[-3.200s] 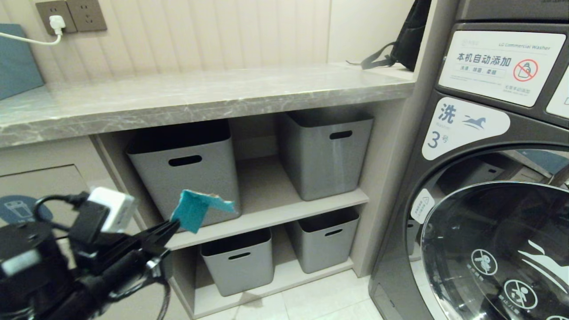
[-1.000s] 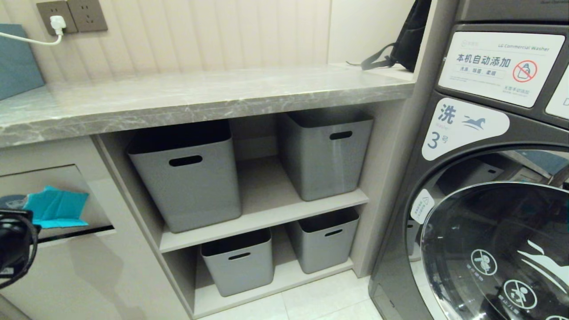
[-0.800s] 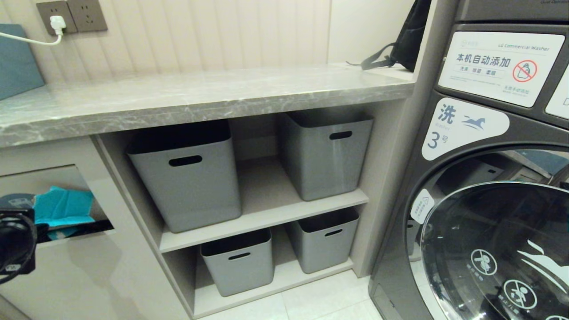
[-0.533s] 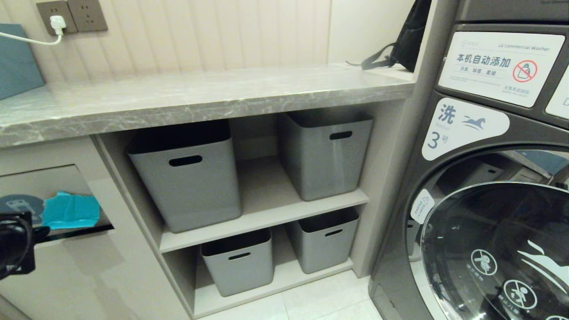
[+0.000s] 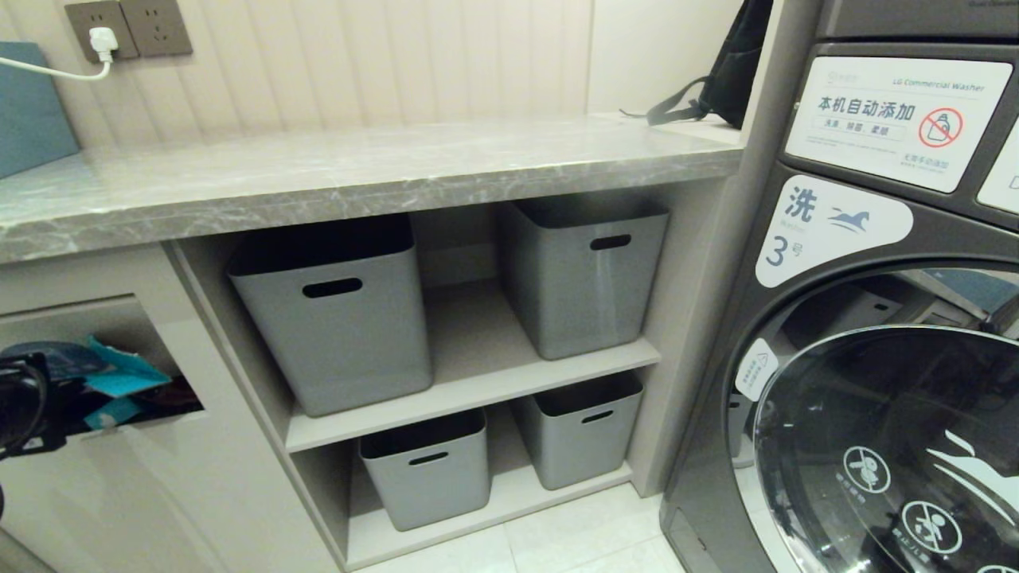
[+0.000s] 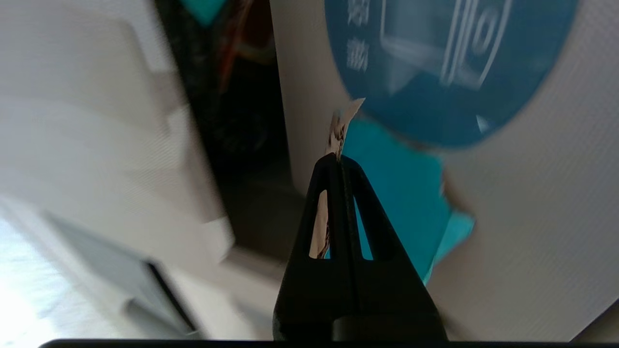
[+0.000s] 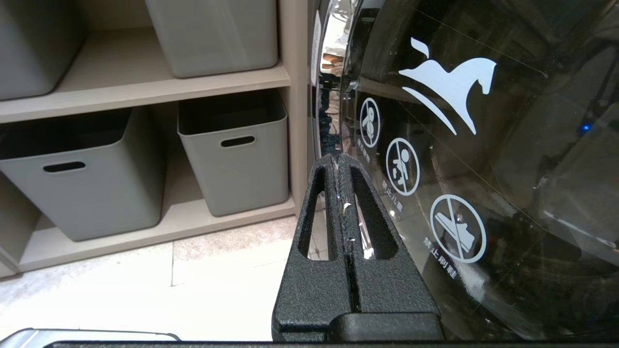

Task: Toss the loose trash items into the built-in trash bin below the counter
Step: Put the garbage in the trash can

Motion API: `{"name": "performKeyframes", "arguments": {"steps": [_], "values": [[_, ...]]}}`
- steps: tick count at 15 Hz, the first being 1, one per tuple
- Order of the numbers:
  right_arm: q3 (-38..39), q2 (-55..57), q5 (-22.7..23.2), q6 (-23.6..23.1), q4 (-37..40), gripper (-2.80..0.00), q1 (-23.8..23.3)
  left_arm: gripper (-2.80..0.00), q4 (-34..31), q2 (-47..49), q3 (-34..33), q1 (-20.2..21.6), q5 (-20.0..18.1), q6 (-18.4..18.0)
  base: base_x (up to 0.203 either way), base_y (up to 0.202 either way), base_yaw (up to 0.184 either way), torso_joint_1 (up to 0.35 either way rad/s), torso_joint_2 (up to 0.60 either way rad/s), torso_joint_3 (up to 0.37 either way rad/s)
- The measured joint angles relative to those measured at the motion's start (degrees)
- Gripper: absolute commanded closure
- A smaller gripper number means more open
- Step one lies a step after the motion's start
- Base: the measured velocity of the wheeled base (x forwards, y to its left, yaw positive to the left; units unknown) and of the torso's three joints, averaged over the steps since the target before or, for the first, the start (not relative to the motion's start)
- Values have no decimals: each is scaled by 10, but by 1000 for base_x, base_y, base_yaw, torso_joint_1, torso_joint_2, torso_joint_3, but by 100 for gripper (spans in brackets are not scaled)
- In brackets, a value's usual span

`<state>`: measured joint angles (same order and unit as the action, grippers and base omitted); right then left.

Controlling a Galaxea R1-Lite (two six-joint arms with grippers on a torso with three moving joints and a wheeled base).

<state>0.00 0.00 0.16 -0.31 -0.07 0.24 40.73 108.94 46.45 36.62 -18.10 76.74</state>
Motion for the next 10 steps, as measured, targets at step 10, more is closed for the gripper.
{"name": "performKeyframes", "arguments": {"steps": [10], "values": [[0,0,0,0,0,0,0,0,1,101,100,-24,-3,28,0,0,0,0,0,0]]}}
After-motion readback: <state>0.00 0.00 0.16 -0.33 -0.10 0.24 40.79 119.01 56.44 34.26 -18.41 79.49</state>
